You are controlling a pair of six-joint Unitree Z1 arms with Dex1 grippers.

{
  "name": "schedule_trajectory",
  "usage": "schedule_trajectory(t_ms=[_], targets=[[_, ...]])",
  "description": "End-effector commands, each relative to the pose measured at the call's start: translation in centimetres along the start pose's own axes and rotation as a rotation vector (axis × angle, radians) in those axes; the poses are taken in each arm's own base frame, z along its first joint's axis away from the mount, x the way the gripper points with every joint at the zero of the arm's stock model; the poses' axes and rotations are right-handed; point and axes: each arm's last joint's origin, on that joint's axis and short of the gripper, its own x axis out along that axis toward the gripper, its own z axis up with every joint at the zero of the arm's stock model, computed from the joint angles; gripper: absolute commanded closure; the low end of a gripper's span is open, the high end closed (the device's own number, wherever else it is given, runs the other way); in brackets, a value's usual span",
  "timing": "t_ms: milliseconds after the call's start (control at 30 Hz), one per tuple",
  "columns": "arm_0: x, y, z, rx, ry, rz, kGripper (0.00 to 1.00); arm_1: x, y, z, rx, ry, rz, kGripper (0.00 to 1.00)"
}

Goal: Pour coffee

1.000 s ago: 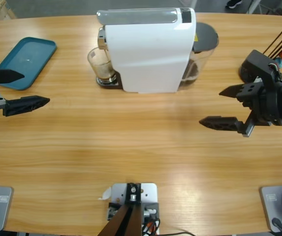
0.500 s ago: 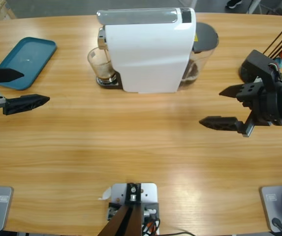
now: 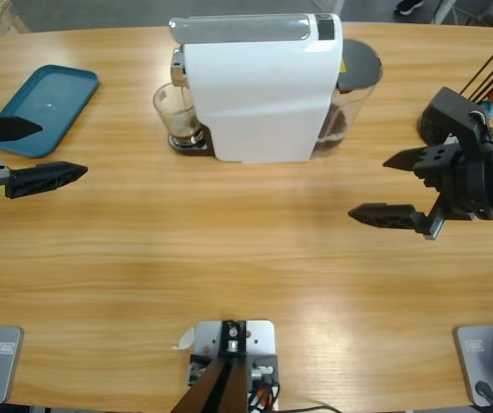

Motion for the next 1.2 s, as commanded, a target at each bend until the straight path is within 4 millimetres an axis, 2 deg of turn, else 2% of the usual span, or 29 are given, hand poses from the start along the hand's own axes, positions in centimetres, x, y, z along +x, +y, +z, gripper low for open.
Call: schedule_trajectory(t_ms=[33,433,567,767,1000,1200], targets=[[0.6,-0.1,-1.0,-0.003,0.034,0.009,0.009,0.8,0.0,-0.6,0.01,0.037,-0.006,0.0],[0.5,0.1,0.1,0.004,-0.017,0.055,0.009,1.0,0.0,-0.5,0.011,0.043,-0.005,0.0],[1.7,-0.1,1.3,-0.01,-0.067,0.031,0.014,0.9,0.0,-0.5,0.01,0.041,-0.005,0.0],[5.6,-0.4,1.8,-0.011,-0.035,0.027,0.023,1.0,0.0,-0.5,0.011,0.043,-0.003,0.0],[11.5,-1.1,0.5,0.022,0.057,-0.021,0.01,1.1,0.0,-0.5,0.013,0.046,-0.003,0.0],[14.8,-1.4,-0.7,0.041,0.016,-0.031,0.009,1.5,-0.1,-0.3,0.015,0.06,-0.001,0.0]])
